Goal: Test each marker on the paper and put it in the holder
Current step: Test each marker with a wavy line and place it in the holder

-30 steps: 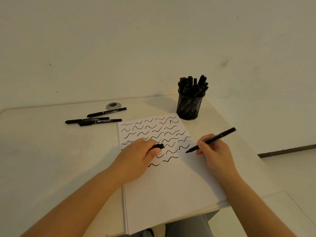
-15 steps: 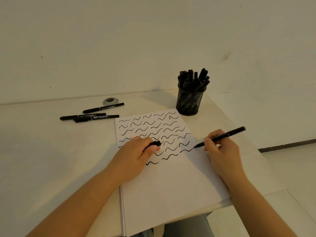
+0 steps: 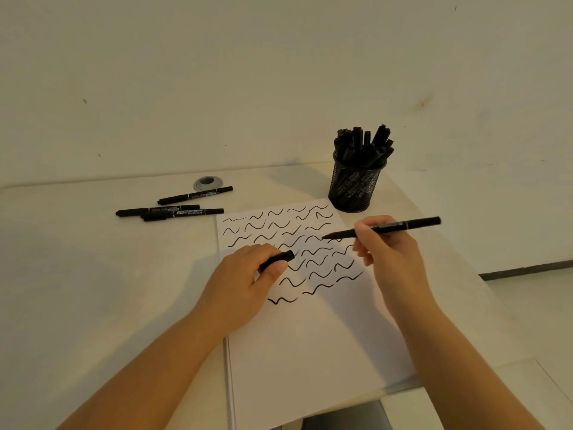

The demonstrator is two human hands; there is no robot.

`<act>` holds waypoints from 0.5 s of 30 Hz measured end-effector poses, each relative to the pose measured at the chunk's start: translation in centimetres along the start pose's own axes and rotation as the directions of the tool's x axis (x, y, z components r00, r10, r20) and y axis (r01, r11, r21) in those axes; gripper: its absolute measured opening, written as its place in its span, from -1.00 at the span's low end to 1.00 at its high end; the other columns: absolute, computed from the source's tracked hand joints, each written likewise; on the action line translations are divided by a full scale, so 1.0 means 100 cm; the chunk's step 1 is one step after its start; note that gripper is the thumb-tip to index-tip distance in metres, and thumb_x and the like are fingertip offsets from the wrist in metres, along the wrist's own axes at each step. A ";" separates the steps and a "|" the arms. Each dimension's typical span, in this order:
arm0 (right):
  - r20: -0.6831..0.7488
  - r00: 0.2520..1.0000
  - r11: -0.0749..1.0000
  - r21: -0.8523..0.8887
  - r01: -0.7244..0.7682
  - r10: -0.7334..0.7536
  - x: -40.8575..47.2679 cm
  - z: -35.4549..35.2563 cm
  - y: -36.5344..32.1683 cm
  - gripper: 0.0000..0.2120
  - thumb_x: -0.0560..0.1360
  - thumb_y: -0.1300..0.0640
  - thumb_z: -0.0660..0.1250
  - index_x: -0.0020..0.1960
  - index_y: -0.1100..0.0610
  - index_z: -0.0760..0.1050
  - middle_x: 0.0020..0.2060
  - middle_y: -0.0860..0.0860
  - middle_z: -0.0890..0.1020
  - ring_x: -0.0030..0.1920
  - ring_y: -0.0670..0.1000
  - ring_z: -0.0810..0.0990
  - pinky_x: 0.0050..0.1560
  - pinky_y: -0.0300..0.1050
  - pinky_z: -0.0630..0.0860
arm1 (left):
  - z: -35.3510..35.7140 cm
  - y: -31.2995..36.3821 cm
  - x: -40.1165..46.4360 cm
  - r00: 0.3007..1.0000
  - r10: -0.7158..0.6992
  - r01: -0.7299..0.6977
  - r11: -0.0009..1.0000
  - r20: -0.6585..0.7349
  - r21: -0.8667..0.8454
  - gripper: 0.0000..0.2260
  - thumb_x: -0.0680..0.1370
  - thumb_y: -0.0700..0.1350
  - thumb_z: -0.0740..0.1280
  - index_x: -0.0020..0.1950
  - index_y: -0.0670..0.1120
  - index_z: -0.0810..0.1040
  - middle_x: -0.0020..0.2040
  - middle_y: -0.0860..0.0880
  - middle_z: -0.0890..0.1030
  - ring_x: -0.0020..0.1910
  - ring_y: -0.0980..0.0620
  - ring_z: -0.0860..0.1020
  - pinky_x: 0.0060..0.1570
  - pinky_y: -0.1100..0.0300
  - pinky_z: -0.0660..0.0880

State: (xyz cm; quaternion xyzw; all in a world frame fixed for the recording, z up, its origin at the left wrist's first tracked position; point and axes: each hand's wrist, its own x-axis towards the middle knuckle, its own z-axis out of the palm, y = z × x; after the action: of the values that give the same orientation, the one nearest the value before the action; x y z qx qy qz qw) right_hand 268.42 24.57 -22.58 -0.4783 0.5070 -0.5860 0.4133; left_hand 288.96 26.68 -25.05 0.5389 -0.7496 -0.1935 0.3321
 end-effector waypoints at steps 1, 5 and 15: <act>0.037 0.999 0.996 0.080 -0.040 0.037 0.000 0.007 -0.001 -0.85 0.52 0.20 0.26 -0.21 0.10 0.52 -0.51 -0.06 0.54 -0.47 -0.14 0.45 -0.43 -0.33 0.37 | 0.000 -0.001 0.000 1.000 -0.003 0.003 1.000 -0.012 -0.009 -0.90 0.56 -0.01 0.20 -0.07 0.06 0.50 -0.32 0.21 0.47 -0.24 0.27 0.44 -0.30 0.44 0.29; 0.108 0.984 0.931 0.321 -0.172 0.144 0.000 0.026 0.002 -0.74 0.56 0.17 0.17 -0.25 0.12 0.54 -0.54 0.02 0.51 -0.48 -0.04 0.41 -0.46 -0.26 0.35 | -0.002 -0.002 0.000 0.999 0.000 -0.002 0.999 -0.038 -0.037 -0.85 0.55 0.05 0.17 -0.09 0.06 0.50 -0.36 0.21 0.45 -0.28 0.29 0.43 -0.30 0.46 0.30; 0.150 0.981 0.922 0.348 -0.170 0.124 -0.005 0.027 0.016 -0.80 0.56 0.21 0.15 -0.22 0.15 0.42 -0.54 0.04 0.54 -0.50 -0.05 0.43 -0.47 -0.28 0.38 | -0.002 0.000 -0.001 0.999 0.037 -0.039 0.997 -0.039 -0.065 -0.87 0.54 0.08 0.16 -0.10 0.11 0.47 -0.34 0.16 0.49 -0.29 0.33 0.43 -0.27 0.50 0.31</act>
State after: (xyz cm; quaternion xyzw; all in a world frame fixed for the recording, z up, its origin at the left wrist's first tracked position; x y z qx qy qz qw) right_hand 271.13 24.33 -24.13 -0.3911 0.3988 -0.6048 0.5677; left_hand 289.13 26.81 -24.95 0.5169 -0.7465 -0.2015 0.3673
